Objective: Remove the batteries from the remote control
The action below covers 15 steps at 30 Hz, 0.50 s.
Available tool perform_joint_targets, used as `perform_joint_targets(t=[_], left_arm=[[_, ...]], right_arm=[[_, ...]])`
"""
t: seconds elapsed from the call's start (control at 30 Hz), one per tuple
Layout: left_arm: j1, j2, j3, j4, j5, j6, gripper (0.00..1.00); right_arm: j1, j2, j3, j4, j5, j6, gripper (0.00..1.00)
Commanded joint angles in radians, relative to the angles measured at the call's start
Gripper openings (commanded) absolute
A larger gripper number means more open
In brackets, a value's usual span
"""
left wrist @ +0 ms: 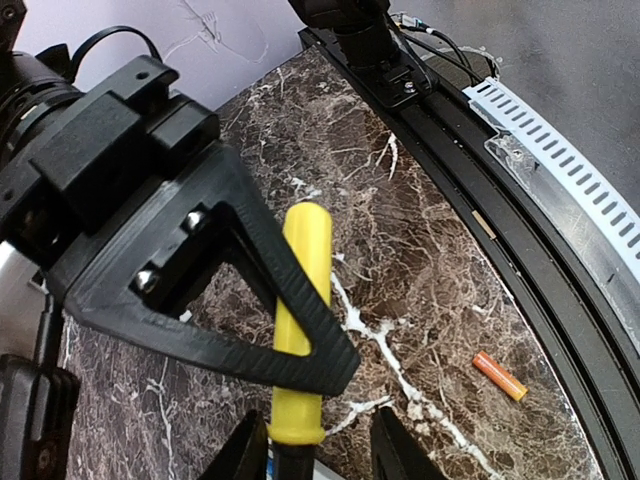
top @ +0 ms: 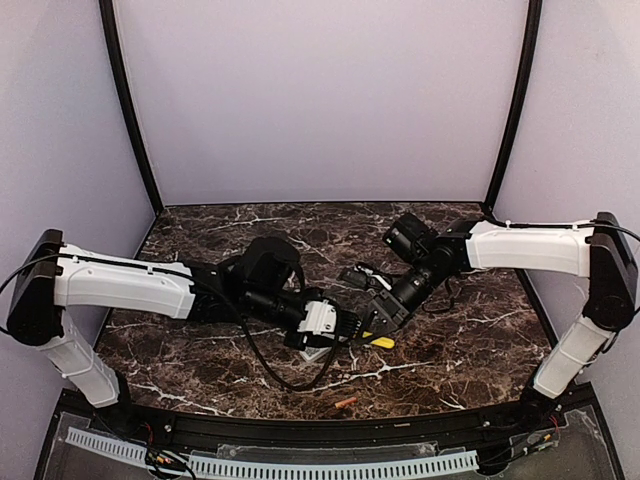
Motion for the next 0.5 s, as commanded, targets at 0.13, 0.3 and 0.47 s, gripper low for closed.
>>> perform_joint_targets(t=[0.13, 0.3, 0.47], left_arm=[[-0.019, 0.028, 0.027, -0.034, -0.041, 0.03, 0.34], [-0.02, 0.03, 0.016, 0.003, -0.094, 0.032, 0.38], [-0.02, 0.035, 0.013, 0.014, -0.119, 0.033, 0.37]], right_arm=[[0.018, -0.019, 0.012, 0.025, -0.042, -0.003, 0.0], [0.024, -0.029, 0.002, 0.029, -0.057, -0.004, 0.0], [0.027, -0.035, -0.005, 0.029, -0.063, -0.006, 0.0]])
